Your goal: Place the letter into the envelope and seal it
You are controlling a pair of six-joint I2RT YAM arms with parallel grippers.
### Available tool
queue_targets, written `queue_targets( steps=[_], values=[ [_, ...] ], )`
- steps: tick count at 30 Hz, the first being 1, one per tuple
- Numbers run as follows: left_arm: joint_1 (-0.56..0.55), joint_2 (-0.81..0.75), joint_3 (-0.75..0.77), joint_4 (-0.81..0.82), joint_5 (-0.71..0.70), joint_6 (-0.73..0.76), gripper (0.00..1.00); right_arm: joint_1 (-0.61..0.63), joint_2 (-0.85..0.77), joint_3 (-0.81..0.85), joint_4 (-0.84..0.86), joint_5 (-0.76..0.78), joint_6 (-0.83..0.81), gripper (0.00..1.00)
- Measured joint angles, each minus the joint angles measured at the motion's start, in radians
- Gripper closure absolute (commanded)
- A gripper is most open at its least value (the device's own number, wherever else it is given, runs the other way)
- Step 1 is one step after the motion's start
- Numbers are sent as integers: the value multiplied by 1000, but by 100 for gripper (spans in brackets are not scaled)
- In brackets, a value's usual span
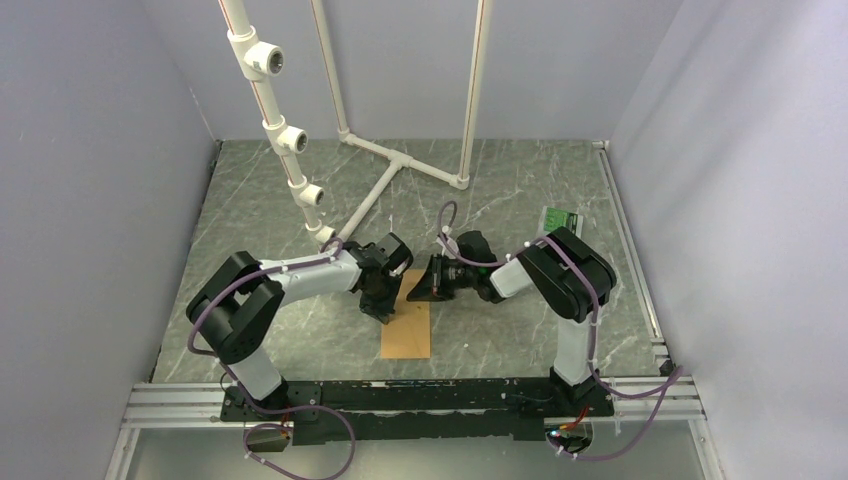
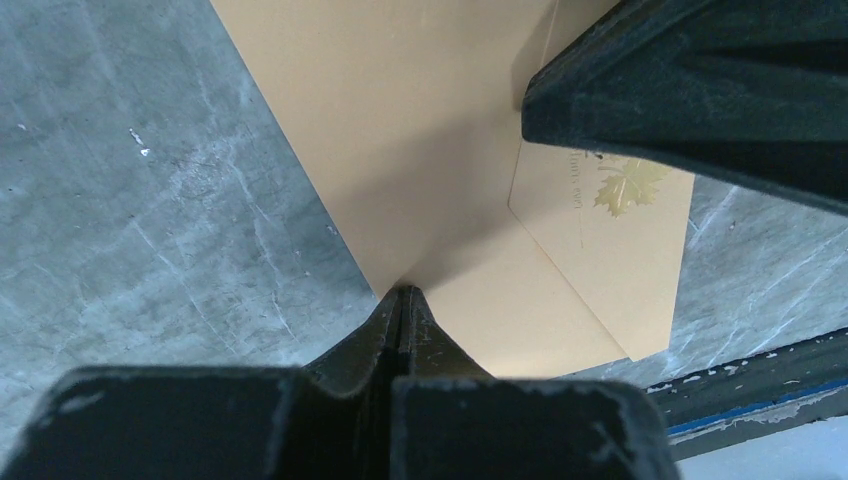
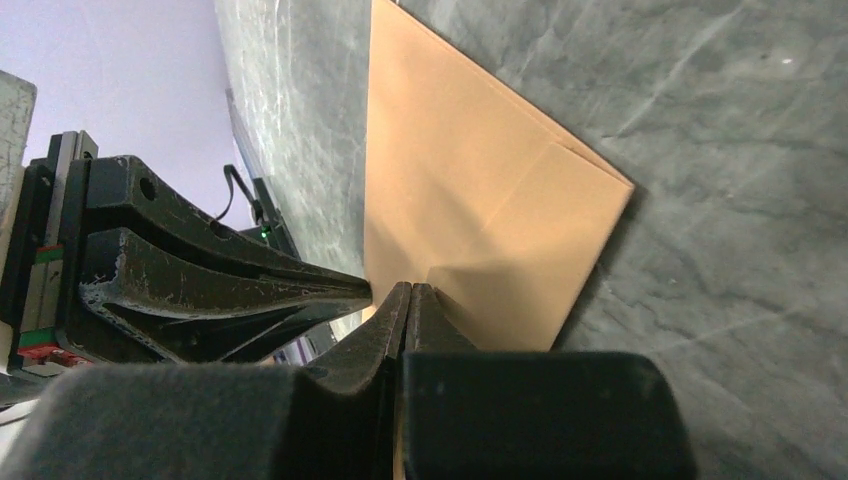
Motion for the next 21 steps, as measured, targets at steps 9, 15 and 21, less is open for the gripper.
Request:
queue_targets(
  steps=[9,15,21],
  values=[
    [2,13,13,-15,3,-1,98,14,3,-19,36,-18,-6,100],
    [3,20,19,-22,6,-1,97,21,4,-40,46,-78,-24,100],
    [5,25,24,-26,9,-2,98,22,10,-38,46,-97,-39,100]
  ],
)
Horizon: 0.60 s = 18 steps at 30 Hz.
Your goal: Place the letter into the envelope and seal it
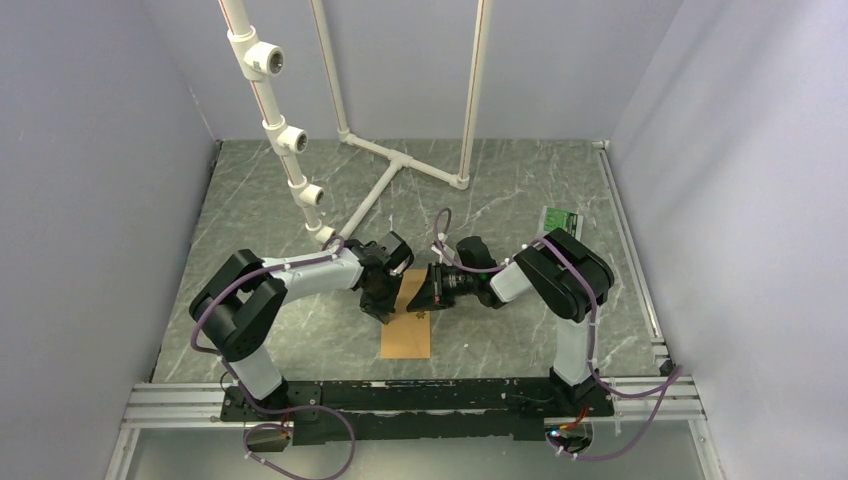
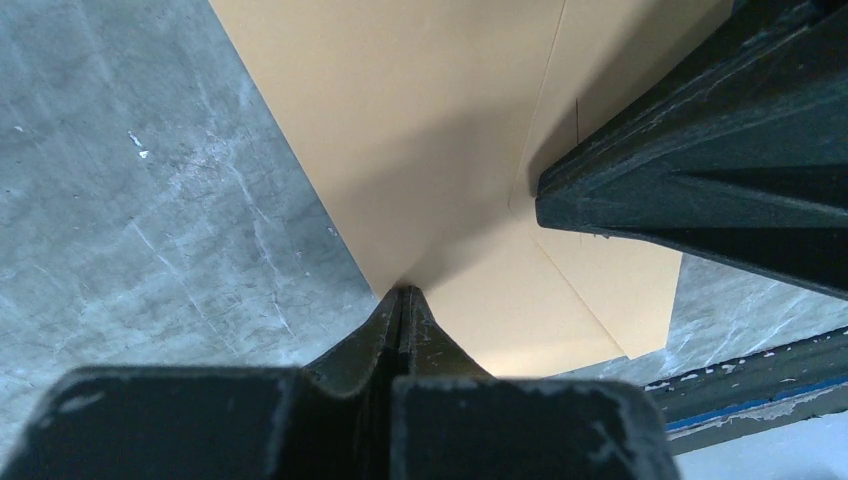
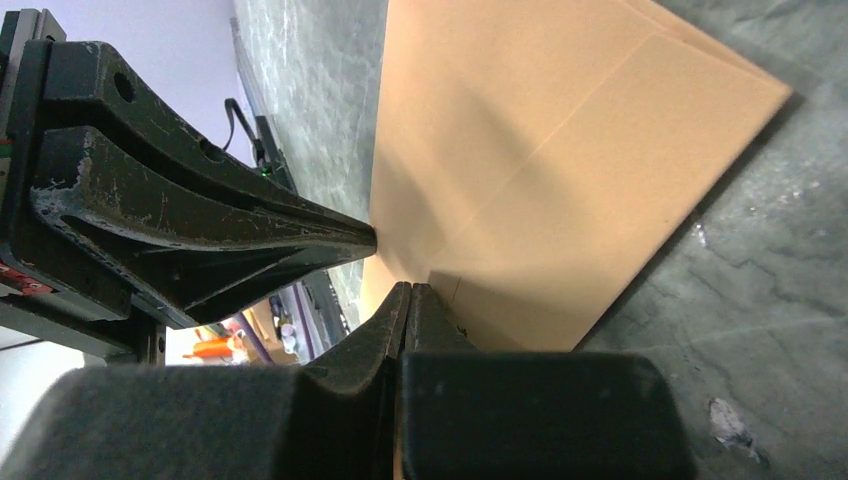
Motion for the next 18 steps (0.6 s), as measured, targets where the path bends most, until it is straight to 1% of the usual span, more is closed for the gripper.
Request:
queue_targets(
  steps=[9,18],
  values=[
    [0,2,2,-3,0,-2,98,4,-7,2,-22,-10,-44,100],
    [2,14,13,-4,14,-3,98,31,-65,-73,-80,-81,-110,100]
  ],
)
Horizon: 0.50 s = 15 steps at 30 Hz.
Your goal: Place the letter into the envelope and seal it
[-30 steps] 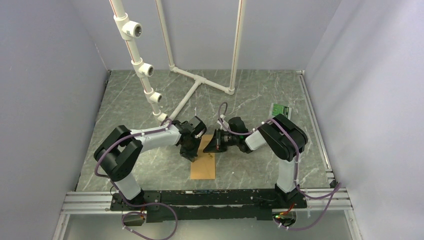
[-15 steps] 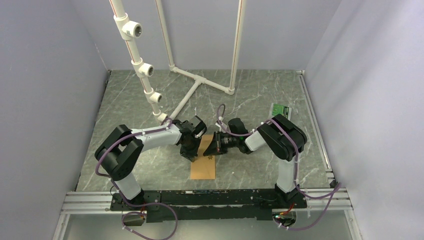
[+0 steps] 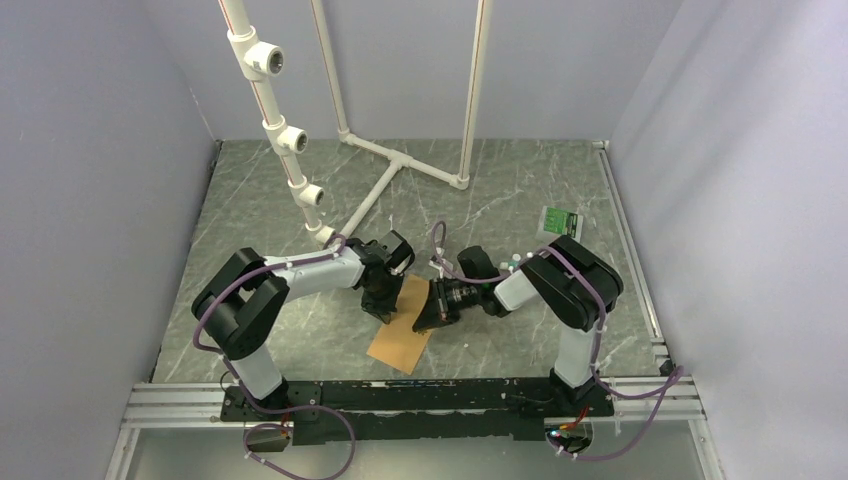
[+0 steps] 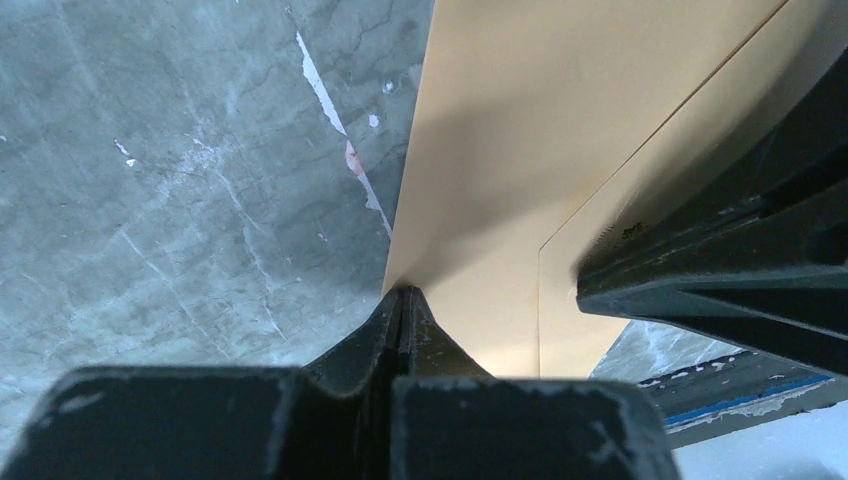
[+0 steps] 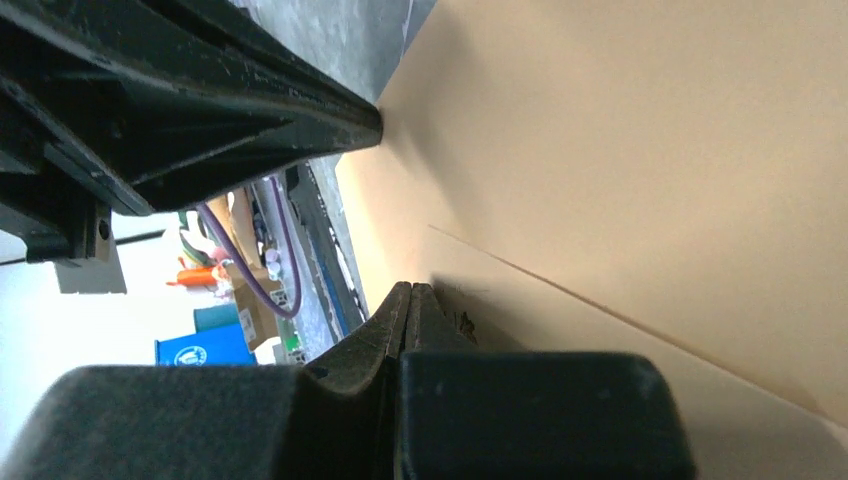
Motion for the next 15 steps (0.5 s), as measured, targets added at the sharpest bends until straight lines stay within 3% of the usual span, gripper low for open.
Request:
queue_targets(
  steps=[15],
  values=[
    [2,-2,-3,2,3,-4,98,25,-71,-3,-142,48,-42,99]
  ],
)
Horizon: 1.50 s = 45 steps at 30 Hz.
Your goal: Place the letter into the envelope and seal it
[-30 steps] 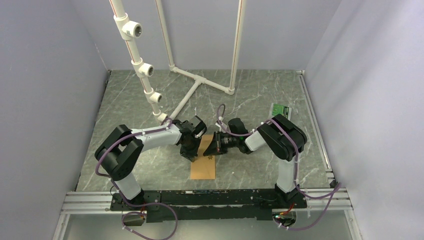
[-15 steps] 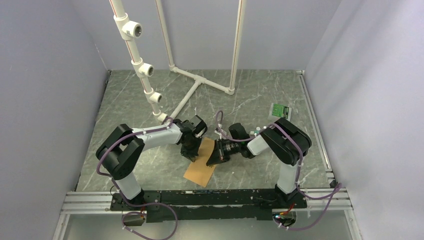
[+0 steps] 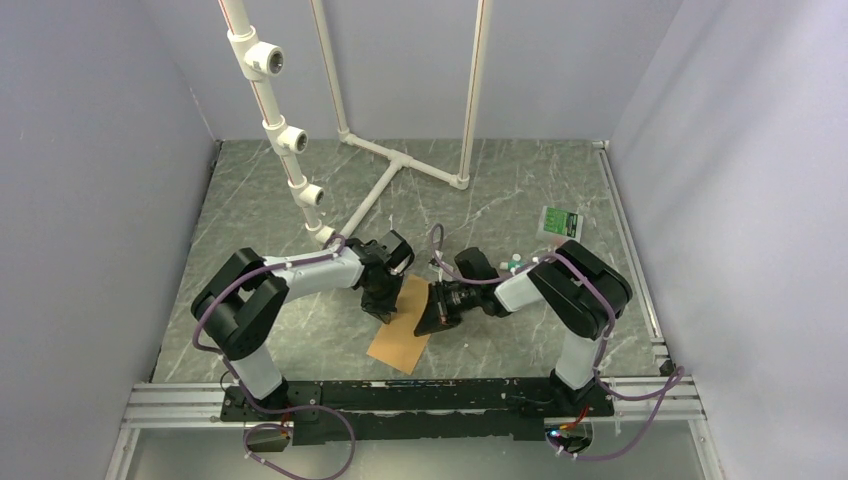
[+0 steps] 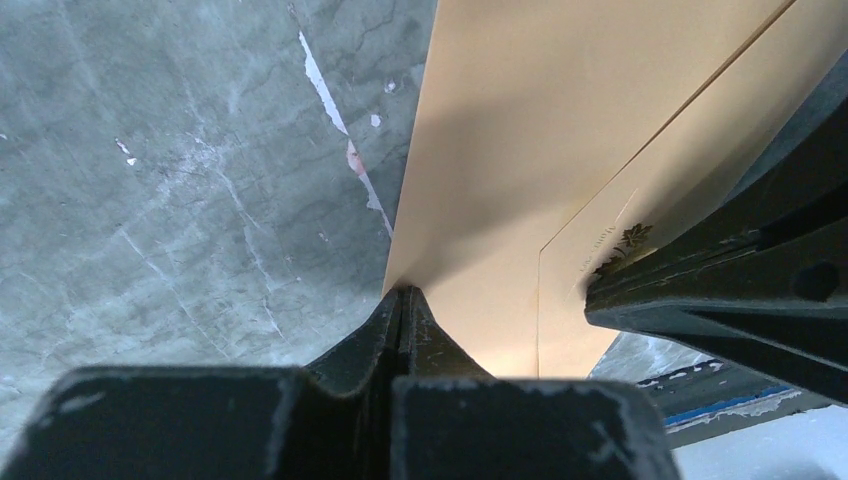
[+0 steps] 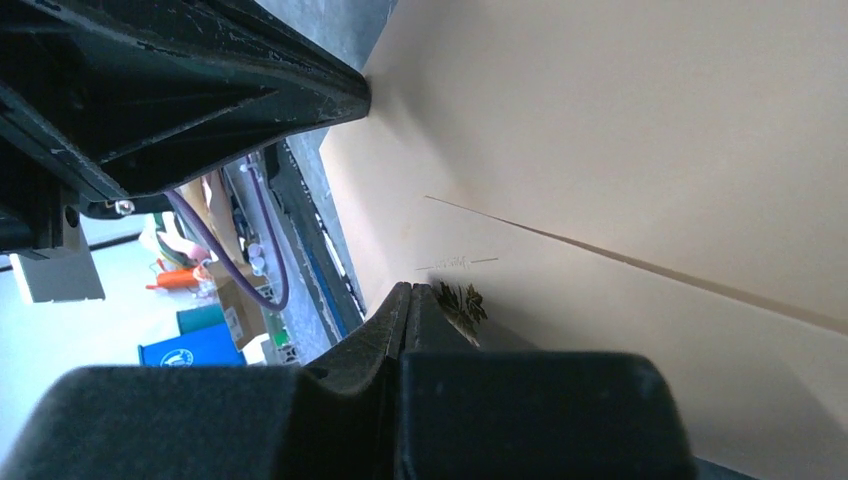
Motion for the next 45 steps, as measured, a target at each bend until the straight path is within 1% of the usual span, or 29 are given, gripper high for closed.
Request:
queue_targets(
  steps=[8,23,27,29,31,34,36,38,41,45],
  values=[
    [4,-21,-34,36,6,-17,98,35,1,30,-30,34,10,99],
    [10,-62,-98,106,17,-64,98,143,29,80,-40,60,23,100],
    [10,-79,-111,126,18,-71,98,163,22,92,-60,80,16,98],
    [10,-95,-117,133,18,-70,94,165,1,95,-93,110,16,96],
    [10,-109,-128,144,18,-68,86,166,-41,99,-148,156,15,91],
    [10,-137,-146,163,19,-60,72,139,-150,101,-235,243,18,78],
    [10,-164,-155,162,17,-47,63,117,-238,108,-294,311,22,68],
    [17,-207,-159,161,16,-40,52,96,-337,125,-380,405,25,59],
    [42,-274,-159,179,13,-30,39,76,-429,150,-505,516,27,53],
    [78,-307,-159,211,14,-20,29,74,-454,155,-671,582,44,45]
  ],
)
